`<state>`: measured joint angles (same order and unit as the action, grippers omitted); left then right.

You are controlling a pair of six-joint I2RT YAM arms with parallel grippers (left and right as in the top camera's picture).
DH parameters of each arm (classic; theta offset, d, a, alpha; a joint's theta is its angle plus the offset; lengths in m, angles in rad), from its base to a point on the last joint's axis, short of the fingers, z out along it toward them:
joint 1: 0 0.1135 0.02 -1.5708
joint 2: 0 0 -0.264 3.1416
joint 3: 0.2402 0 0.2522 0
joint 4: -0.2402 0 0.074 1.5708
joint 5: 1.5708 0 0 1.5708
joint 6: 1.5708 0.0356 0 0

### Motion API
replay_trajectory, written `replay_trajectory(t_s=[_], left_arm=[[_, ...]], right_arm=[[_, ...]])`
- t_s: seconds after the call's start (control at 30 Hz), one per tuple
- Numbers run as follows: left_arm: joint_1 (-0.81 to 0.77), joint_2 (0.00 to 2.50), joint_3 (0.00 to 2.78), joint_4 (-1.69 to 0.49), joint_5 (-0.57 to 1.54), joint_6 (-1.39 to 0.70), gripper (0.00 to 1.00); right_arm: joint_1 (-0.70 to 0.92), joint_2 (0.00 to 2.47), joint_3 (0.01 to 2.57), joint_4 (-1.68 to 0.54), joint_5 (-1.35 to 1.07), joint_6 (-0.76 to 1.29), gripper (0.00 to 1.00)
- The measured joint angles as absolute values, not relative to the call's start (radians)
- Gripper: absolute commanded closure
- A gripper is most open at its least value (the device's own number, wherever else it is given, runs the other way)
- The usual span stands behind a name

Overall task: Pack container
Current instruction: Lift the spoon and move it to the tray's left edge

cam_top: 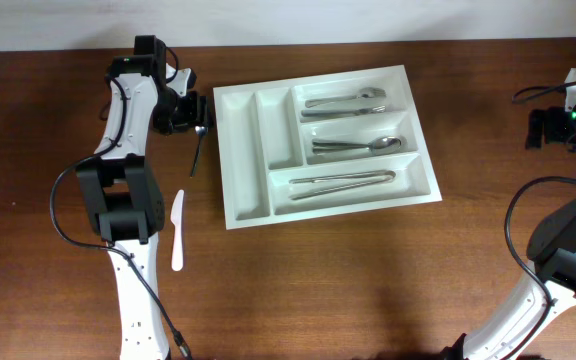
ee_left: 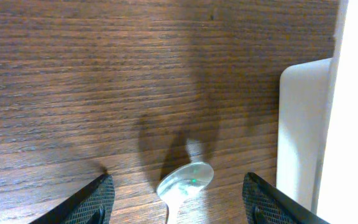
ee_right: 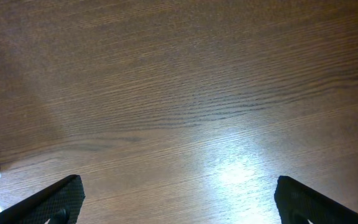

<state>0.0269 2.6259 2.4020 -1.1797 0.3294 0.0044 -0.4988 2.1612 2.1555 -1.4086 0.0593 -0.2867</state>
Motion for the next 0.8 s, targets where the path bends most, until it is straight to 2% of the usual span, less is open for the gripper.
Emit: replay_trajectory(t_s=[0.5, 0.8], left_arm=[[0.023, 2.626, 2.402, -1.2, 0.264, 0.008, 0.32], [-0.019, 2.626, 2.403, -1.202, 0.149, 0.009, 0.32]], right_arm=[[-0.499, 2.161, 2.156, -1.409, 0.059, -0.287, 0.01], [-0.499, 2.161, 2.156, -1.409, 0.059, -0.287, 0.01]])
